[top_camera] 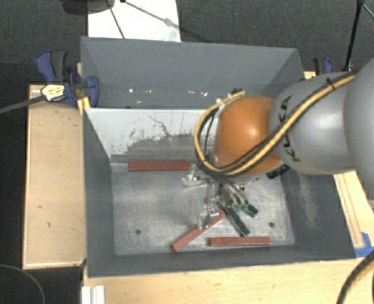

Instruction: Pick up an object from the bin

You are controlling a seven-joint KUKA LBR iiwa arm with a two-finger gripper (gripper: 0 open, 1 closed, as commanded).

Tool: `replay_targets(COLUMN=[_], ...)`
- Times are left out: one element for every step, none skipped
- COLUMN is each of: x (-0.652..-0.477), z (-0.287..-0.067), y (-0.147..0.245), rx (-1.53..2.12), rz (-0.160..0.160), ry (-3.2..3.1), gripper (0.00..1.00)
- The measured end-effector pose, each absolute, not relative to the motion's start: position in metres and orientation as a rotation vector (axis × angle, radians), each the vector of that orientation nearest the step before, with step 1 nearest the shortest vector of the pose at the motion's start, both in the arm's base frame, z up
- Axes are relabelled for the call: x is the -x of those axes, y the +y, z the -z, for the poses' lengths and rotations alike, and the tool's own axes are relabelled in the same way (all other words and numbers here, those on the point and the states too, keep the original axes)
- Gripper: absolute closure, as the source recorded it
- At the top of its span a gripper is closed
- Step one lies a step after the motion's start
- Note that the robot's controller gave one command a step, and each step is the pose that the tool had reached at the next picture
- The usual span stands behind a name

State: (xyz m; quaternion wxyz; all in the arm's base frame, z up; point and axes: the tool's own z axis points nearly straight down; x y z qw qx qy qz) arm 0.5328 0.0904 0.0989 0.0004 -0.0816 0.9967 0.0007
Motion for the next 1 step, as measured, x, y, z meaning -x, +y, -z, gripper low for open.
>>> replay_targets(x=[-0.5286], z=[-0.0976], y=[0.0642], rx=[0.574], rz=[0.000], ry=[3.085], gripper=[0.00])
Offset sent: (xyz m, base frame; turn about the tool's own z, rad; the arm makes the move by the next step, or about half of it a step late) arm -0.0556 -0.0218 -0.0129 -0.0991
